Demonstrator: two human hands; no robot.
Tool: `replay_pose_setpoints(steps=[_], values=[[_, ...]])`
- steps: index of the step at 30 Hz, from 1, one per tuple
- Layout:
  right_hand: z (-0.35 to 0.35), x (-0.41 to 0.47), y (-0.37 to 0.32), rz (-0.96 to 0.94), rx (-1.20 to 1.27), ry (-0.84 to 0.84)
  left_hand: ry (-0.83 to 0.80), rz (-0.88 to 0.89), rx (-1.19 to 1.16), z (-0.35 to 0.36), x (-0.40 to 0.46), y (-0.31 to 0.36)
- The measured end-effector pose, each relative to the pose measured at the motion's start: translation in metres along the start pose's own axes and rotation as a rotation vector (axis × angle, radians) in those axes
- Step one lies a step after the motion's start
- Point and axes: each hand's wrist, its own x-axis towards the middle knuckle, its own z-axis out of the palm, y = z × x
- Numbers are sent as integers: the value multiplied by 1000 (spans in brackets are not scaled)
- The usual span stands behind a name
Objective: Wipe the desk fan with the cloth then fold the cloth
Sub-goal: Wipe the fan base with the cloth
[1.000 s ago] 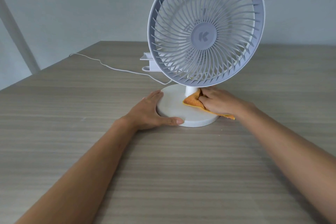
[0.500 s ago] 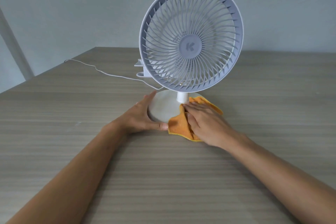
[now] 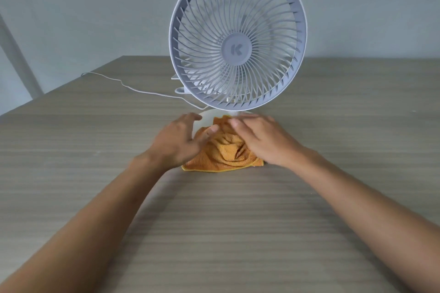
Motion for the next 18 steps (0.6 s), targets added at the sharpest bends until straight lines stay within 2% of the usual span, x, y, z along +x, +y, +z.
replay_pose_setpoints(steps=[3,6,9,14,18], values=[[-14,-12,31,148,-27,114,19,102,173,22,1,26],[-13,-9,53,315,77,19,-75,198,290,49,-1,49],[-9,-8,58,336,74,-68,-167,140,386,56,2,46],[-13,-8,59,317,65,-118,-110,16,408,45,3,33],[-12,-1,62,322,69,-95,-139,-71,349,42,19,18]])
